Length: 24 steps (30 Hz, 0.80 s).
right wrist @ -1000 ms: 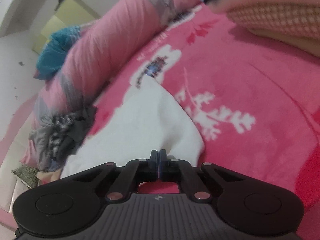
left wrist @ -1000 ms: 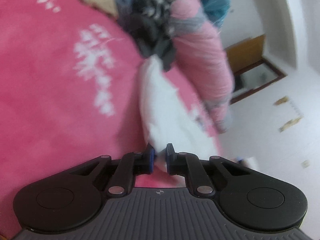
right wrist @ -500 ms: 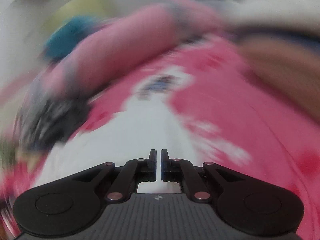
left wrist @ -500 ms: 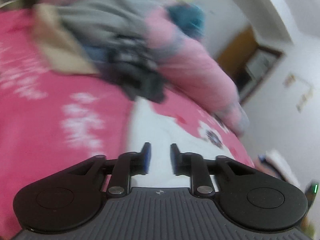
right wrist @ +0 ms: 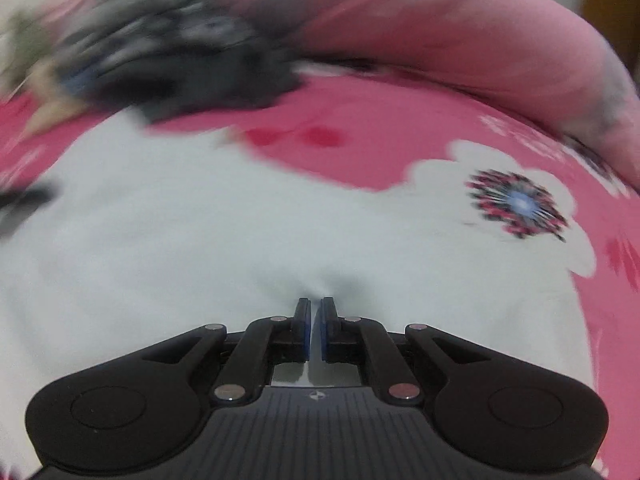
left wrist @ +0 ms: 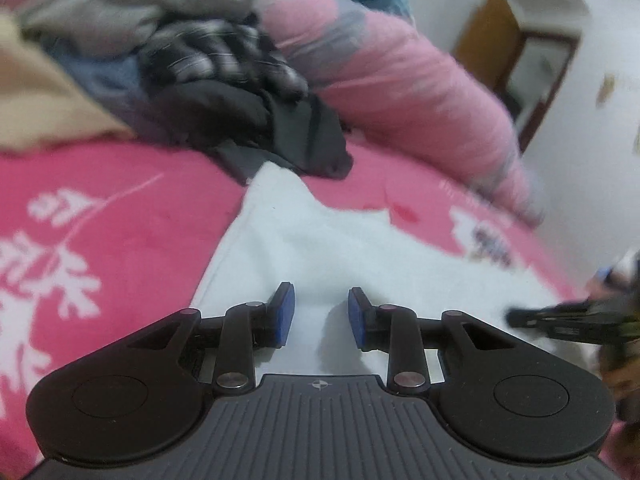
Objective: Fold clothes
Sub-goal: 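Release the sweatshirt and move the right gripper away over the bed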
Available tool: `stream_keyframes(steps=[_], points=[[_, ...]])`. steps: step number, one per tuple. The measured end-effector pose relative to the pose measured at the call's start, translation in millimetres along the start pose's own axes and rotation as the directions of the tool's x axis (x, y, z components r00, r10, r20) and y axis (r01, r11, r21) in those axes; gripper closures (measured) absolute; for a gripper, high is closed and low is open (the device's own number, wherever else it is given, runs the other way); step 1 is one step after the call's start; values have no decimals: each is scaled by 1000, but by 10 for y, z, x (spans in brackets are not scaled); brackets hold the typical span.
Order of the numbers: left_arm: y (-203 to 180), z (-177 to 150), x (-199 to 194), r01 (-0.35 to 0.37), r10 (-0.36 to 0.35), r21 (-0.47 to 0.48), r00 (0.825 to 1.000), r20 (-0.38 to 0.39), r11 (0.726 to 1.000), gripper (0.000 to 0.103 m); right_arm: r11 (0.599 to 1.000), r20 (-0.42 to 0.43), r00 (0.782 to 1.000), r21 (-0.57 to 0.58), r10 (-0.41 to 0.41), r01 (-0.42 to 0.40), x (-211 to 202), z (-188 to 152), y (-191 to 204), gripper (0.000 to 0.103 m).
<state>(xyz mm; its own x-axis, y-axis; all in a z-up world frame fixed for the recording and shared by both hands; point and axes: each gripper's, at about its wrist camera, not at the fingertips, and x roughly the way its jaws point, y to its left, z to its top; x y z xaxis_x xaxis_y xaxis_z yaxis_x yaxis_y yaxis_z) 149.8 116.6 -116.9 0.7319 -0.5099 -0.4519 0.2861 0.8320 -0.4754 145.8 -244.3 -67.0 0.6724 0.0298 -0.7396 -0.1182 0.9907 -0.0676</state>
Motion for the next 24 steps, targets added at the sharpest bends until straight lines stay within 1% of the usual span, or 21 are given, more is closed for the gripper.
stream_keyframes(steps=[2, 3, 4, 5, 6, 7, 8, 10, 11, 12, 13, 14, 15, 16, 17, 18, 19, 21, 22, 23, 24], points=[[112, 21, -57, 12, -11, -68, 1000, 20, 998, 74, 994, -13, 999, 99, -47, 48, 43, 113, -190, 101], [156, 28, -89, 13, -10, -96, 1000, 29, 995, 74, 992, -15, 999, 113, -51, 52, 22, 160, -202, 100], [173, 40, -129, 14, -9, -103, 999, 42, 995, 74, 996, 2, 999, 87, -32, 31, -36, 214, -114, 99], [190, 51, -170, 15, -9, -111, 998, 54, 994, 74, 999, 24, 999, 39, 23, -24, -119, 250, 5, 99], [184, 52, -190, 11, -5, -103, 998, 60, 995, 73, 995, 30, 995, -6, 100, -100, -164, 279, 138, 99], [178, 52, -211, 8, -2, -95, 998, 66, 995, 73, 983, 26, 983, -49, 180, -178, -189, 309, 275, 99], [173, 53, -231, 4, 2, -86, 997, 71, 996, 73, 963, -4, 967, -95, 255, -254, -158, 338, 446, 99], [143, 50, -160, -23, 27, -72, 999, 46, 997, 73, 943, -69, 956, -160, 285, -293, 74, 396, 706, 99], [142, 45, -141, -30, 32, -71, 999, 37, 997, 73, 947, -97, 963, -179, 252, -266, 284, 442, 780, 99], [141, 41, -122, -36, 38, -70, 999, 28, 997, 73, 956, -93, 966, -153, 239, -252, 458, 525, 757, 103], [145, 37, -130, -37, 40, -71, 999, 34, 997, 73, 962, -76, 967, -110, 242, -249, 601, 622, 699, 103], [149, 33, -139, -38, 41, -72, 998, 40, 997, 73, 976, -51, 977, -51, 208, -210, 691, 740, 620, 103], [151, 32, -139, -42, 45, -72, 998, 40, 997, 73, 992, -30, 991, -5, 127, -127, 729, 838, 556, 102], [153, 32, -140, -45, 48, -71, 998, 40, 996, 73, 998, -12, 998, 16, 55, -55, 734, 896, 514, 101], [155, 32, -141, -48, 51, -71, 998, 40, 996, 73, 998, 2, 999, 30, 47, -47, 678, 922, 487, 101], [157, 32, -142, -52, 55, -71, 998, 39, 996, 73, 997, 14, 998, 44, 63, -63, 598, 941, 466, 101], [159, 32, -143, -55, 58, -70, 998, 39, 996, 73, 993, 16, 994, 49, 110, -111, 503, 941, 473, 100], [156, 33, -137, -63, 66, -68, 997, 35, 996, 73, 968, -3, 968, 2, 250, -250, 337, 893, 585, 100], [150, 33, -130, -71, 73, -66, 997, 33, 995, 73, 955, -26, 956, -41, 294, -294, 319, 867, 680, 100], [142, 36, -120, -82, 85, -62, 996, 32, 995, 73, 942, -53, 946, -88, 320, -324, 354, 844, 805, 100], [141, 35, -121, -86, 89, -60, 996, 33, 994, 73, 938, -73, 945, -120, 320, -327, 436, 826, 901, 100]])
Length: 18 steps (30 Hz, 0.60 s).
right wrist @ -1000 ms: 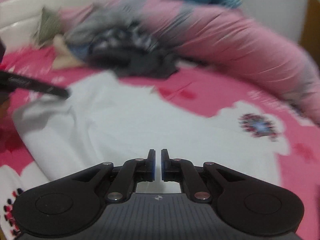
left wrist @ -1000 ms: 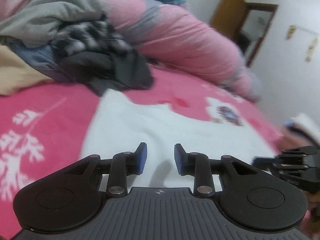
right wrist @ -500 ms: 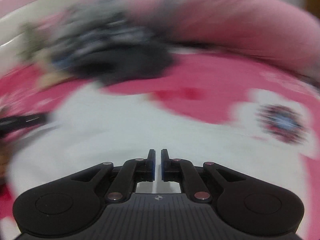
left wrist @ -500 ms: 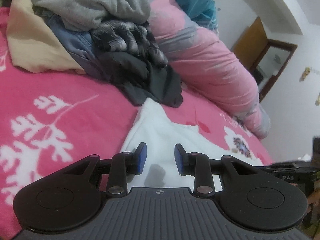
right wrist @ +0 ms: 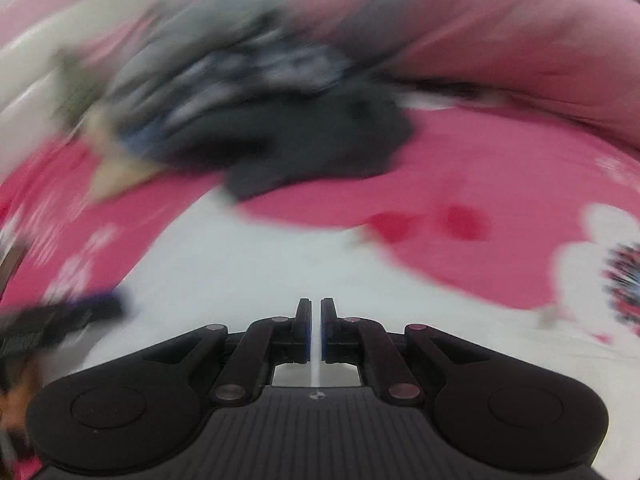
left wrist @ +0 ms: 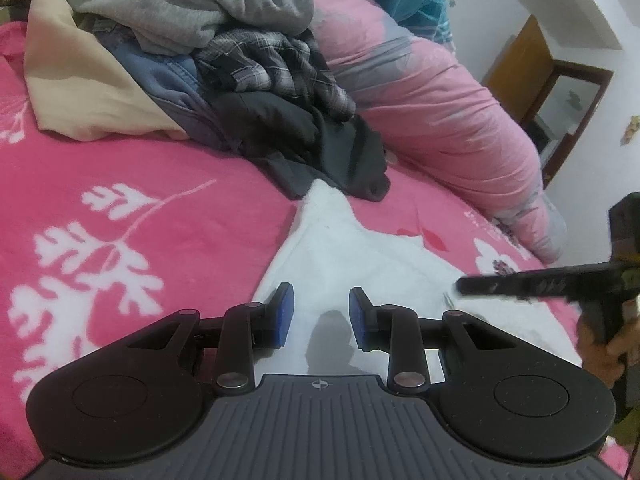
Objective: Fold clothes
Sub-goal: 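Release the sweatshirt and move the right gripper away over the bed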
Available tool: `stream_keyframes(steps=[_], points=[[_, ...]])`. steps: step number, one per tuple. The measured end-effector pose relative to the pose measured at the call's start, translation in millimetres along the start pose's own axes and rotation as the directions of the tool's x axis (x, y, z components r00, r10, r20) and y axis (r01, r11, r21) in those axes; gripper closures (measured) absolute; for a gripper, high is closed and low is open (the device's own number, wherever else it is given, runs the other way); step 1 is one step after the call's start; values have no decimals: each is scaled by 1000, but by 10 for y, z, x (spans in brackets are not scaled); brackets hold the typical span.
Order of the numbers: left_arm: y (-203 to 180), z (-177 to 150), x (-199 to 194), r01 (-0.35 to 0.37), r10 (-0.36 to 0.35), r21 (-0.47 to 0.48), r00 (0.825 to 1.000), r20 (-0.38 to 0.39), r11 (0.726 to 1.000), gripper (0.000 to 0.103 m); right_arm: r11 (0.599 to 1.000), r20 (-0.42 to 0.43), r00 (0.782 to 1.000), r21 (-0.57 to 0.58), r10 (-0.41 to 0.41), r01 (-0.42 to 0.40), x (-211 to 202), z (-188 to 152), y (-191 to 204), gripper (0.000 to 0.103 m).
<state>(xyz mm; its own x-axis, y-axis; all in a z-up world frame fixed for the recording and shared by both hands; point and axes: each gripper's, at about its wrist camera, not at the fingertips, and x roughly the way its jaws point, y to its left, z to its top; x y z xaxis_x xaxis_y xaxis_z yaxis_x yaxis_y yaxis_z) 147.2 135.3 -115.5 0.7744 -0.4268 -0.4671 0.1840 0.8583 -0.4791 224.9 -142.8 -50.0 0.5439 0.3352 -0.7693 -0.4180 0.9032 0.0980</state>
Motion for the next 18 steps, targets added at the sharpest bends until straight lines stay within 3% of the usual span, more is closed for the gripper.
stream_keyframes(steps=[2, 4, 6, 8, 10, 12, 13, 15, 18], points=[[12, -1, -13, 1, -1, -4, 1000, 6, 1000, 73, 997, -10, 997, -7, -78, 77, 270, 45, -33, 101], [24, -3, -26, 2, -2, -9, 1000, 12, 1000, 73, 984, 29, 987, 94, -158, 154, 365, 146, -245, 101], [32, 2, -40, 0, 1, -11, 1000, 17, 1000, 73, 946, 49, 964, 212, -261, 245, 324, 248, -440, 99], [36, 13, -56, -6, 6, -12, 1000, 22, 1000, 73, 961, 93, 979, 226, -183, 158, 147, 270, -417, 99], [12, 17, -61, -36, 36, 2, 999, 6, 999, 73, 986, 110, 994, 164, -22, 4, -8, 230, -234, 98], [-14, 8, -70, -65, 66, 20, 998, -8, 998, 73, 986, 75, 985, 53, 154, -158, -30, 215, 37, 98], [-24, 2, -77, -72, 72, 28, 997, -5, 997, 73, 980, 45, 979, 10, 200, -201, 49, 230, 151, 98], [-45, -11, -90, -86, 86, 45, 996, 0, 995, 73, 971, -15, 972, -44, 235, -235, 294, 297, 337, 98], [-19, -11, -66, -86, 86, 39, 996, -10, 996, 73, 977, -7, 979, 64, 205, -204, 723, 514, 290, 100]])
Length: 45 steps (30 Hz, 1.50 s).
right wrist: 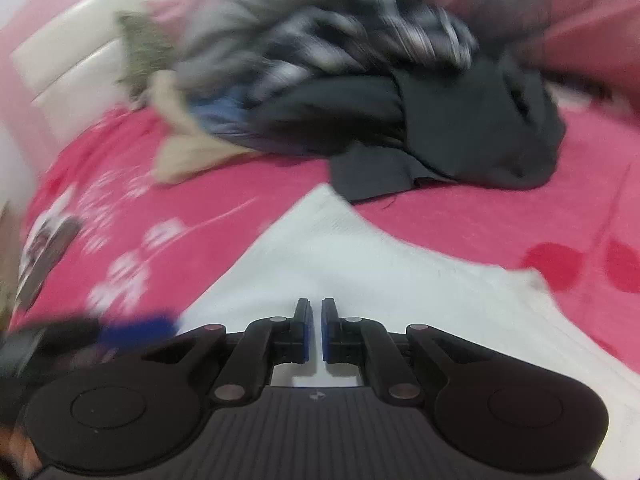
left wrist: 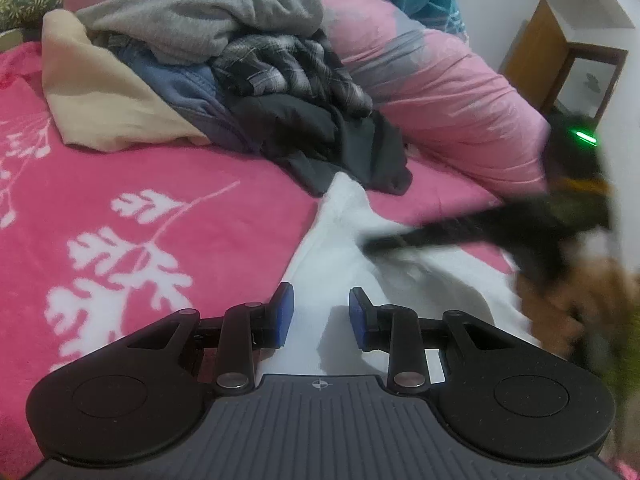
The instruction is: Fold clothes
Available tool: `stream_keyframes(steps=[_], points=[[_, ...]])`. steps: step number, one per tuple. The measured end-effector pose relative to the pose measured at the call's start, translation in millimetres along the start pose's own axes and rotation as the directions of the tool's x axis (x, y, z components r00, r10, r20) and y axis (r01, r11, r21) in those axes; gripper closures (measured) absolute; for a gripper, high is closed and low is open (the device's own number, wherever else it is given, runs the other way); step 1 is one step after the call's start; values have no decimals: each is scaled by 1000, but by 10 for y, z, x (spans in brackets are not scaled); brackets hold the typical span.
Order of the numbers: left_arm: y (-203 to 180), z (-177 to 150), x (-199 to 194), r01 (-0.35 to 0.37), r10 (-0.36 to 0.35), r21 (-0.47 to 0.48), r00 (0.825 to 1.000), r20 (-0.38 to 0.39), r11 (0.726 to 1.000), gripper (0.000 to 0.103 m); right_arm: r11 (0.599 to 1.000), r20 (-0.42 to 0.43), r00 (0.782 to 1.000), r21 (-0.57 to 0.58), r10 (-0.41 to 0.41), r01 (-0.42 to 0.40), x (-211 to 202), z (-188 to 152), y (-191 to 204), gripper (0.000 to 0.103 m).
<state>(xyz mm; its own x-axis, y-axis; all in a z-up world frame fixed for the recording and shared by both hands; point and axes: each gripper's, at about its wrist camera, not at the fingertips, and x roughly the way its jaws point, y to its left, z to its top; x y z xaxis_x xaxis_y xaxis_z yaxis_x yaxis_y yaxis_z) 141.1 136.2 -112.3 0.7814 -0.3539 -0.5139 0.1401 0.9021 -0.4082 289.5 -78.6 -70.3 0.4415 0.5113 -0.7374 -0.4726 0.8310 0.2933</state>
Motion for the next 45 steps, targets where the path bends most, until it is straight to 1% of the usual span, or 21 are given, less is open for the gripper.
stream_keyframes(steps=[3, 6, 8, 11, 14, 18, 21, 23, 27, 28, 30, 33, 34, 35, 37, 39, 40, 41, 43, 44, 45], points=[[26, 5, -23, 14, -14, -11, 1000, 7, 1000, 73, 980, 97, 992, 188, -86, 66, 57, 180, -244, 98], [32, 17, -83, 23, -23, -13, 999, 38, 1000, 73, 931, 133, 981, 355, -140, 84, -115, 172, -496, 98], [20, 33, -159, 35, -35, -4, 996, 85, 999, 72, 928, 181, 975, 370, -129, 54, -449, 44, -512, 98], [-32, 40, -228, 80, -82, 20, 990, 115, 997, 70, 951, 241, 962, 306, -128, 49, -1031, -258, -390, 98], [-103, 26, -205, 131, -134, 45, 987, 87, 990, 70, 967, 199, 976, 250, -94, 42, -1319, -639, -313, 98], [-117, -28, -48, 67, -67, 41, 998, 6, 997, 70, 949, 138, 979, 298, -153, 106, -1462, -1076, -672, 98], [-28, -25, -4, 73, -74, -19, 997, -15, 997, 70, 821, 135, 967, 562, -217, 105, -1609, -1325, -1546, 102], [27, -22, 11, 77, -78, -52, 997, -19, 996, 70, 729, 199, 942, 681, -270, 65, -1786, -1442, -2041, 103], [69, -13, 39, 79, -80, -67, 997, -14, 995, 70, 534, 225, 823, 838, -522, 109, -2269, -1653, -2540, 100], [61, -15, 40, 77, -78, -62, 997, -13, 995, 70, 521, 220, 806, 844, -550, 125, -2365, -1678, -2534, 100], [56, -19, 32, 75, -76, -59, 997, -11, 995, 70, 592, 258, 797, 792, -546, 149, -2495, -1664, -2317, 100], [68, -16, 41, 78, -79, -65, 997, -12, 995, 70, 765, 307, 869, 633, -388, 118, -2465, -1642, -1834, 98], [72, -15, 43, 80, -81, -67, 997, -13, 995, 70, 819, 291, 896, 561, -336, 125, -2393, -1634, -1673, 98], [76, -14, 44, 81, -83, -68, 997, -13, 994, 70, 861, 264, 912, 484, -315, 157, -2318, -1639, -1539, 97], [90, -17, 45, 87, -89, -74, 996, -13, 993, 70, 904, 217, 912, 337, -347, 264, -2248, -1797, -1357, 97], [123, -10, 51, 98, -100, -91, 995, -15, 991, 70, 858, 176, 881, 375, -439, 352, -2325, -2042, -1530, 101], [138, -6, 51, 104, -106, -99, 994, -15, 990, 70, 822, 179, 862, 440, -475, 362, -2422, -2170, -1674, 101], [153, -4, 52, 108, -110, -106, 994, -15, 988, 70, 754, 175, 825, 539, -538, 377, -2569, -2302, -1830, 101], [148, -6, 48, 108, -110, -105, 994, -11, 989, 70, 539, 103, 707, 725, -700, 428, -2903, -2568, -2035, 96], [145, -7, 45, 108, -109, -104, 994, -9, 989, 70, 489, 90, 675, 759, -733, 430, -3024, -2660, -2036, 96], [130, -8, 38, 104, -105, -97, 994, -5, 990, 70, 484, 105, 659, 765, -745, 425, -3120, -2723, -1959, 96]])
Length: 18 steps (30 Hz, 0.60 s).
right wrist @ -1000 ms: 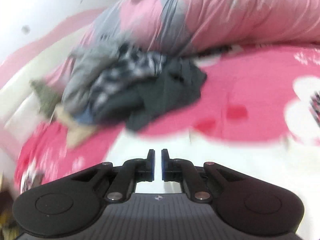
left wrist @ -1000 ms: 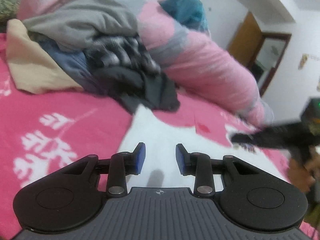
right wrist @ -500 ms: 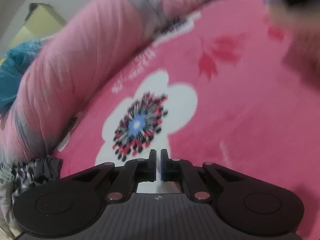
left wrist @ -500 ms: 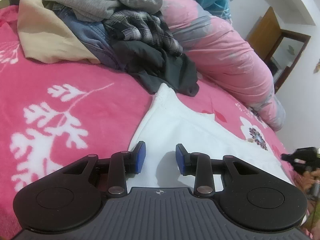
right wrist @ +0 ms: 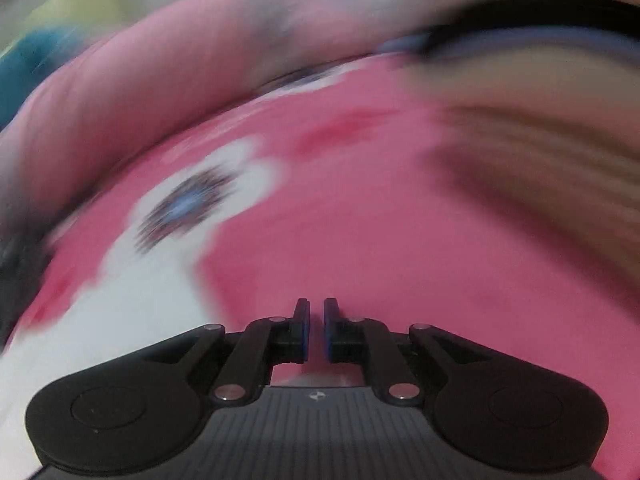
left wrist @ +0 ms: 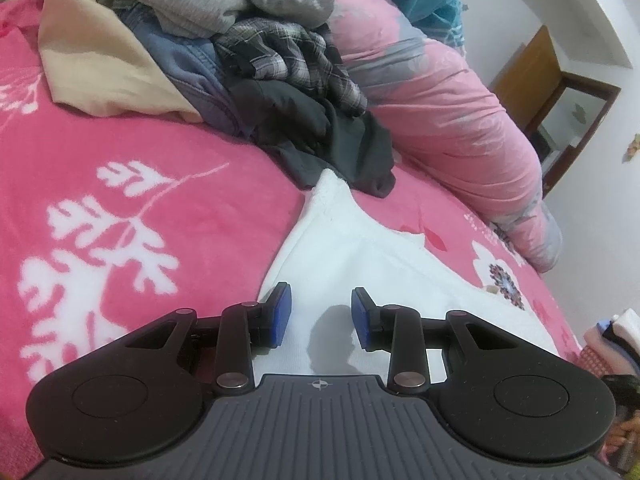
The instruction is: Fold clothes
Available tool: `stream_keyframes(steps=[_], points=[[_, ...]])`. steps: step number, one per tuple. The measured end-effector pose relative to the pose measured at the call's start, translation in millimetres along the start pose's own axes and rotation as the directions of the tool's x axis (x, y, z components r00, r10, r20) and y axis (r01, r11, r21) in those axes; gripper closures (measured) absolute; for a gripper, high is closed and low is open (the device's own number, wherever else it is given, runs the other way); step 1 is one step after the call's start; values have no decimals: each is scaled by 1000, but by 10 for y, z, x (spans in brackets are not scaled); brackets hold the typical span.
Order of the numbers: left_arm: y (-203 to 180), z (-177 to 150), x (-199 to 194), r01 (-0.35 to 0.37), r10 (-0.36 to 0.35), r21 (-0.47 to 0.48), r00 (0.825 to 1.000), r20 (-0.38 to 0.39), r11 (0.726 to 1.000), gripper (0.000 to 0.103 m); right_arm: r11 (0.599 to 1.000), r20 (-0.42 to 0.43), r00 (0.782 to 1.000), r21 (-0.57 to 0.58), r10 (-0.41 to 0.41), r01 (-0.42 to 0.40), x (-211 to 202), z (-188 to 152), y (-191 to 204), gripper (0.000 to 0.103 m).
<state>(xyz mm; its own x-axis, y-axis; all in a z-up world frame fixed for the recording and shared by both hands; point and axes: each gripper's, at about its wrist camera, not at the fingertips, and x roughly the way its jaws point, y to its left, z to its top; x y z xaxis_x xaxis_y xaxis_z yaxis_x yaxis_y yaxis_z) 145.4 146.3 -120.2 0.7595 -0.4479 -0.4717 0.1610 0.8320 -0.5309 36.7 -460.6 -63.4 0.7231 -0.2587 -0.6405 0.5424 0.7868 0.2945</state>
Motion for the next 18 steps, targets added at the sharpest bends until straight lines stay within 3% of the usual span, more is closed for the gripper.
stream_keyframes(steps=[2, 5, 8, 10, 11, 12, 13, 14, 15, 18], points=[[-46, 1, -24, -15, 14, 24, 1000, 13, 1000, 70, 998, 42, 998, -38, 48, -47, -301, -101, 64, 96], [-217, 1, -168, -64, 57, 97, 995, 77, 993, 70, 965, 95, 979, -207, 181, -158, -783, -340, 441, 96], [-458, -79, -381, -65, 42, 183, 991, 126, 981, 66, 873, 85, 970, -459, 230, -167, -1020, -655, 935, 92], [-566, -169, -448, -46, 27, 195, 995, 99, 980, 65, 827, 84, 969, -542, 232, -151, -1112, -788, 1086, 92], [-607, -230, -465, -38, 22, 204, 997, 80, 978, 65, 838, 80, 969, -522, 235, -160, -1139, -784, 1033, 91], [-647, -291, -483, -30, 18, 213, 998, 60, 977, 65, 876, 75, 970, -451, 229, -172, -1152, -739, 888, 87], [-688, -353, -501, -22, 13, 222, 999, 40, 975, 65, 915, 70, 973, -360, 220, -181, -1164, -684, 716, 81], [-737, -420, -520, -8, 3, 236, 1000, 20, 972, 65, 950, 53, 975, -242, 216, -198, -1183, -637, 487, 66], [-783, -464, -541, 6, -9, 244, 1000, 10, 970, 65, 971, 31, 976, -109, 218, -213, -1206, -595, 235, 62], [-1074, -600, -580, 142, -135, 297, 990, -46, 944, 65, 941, -36, 959, 209, 281, -267, -1190, -635, -432, 62]])
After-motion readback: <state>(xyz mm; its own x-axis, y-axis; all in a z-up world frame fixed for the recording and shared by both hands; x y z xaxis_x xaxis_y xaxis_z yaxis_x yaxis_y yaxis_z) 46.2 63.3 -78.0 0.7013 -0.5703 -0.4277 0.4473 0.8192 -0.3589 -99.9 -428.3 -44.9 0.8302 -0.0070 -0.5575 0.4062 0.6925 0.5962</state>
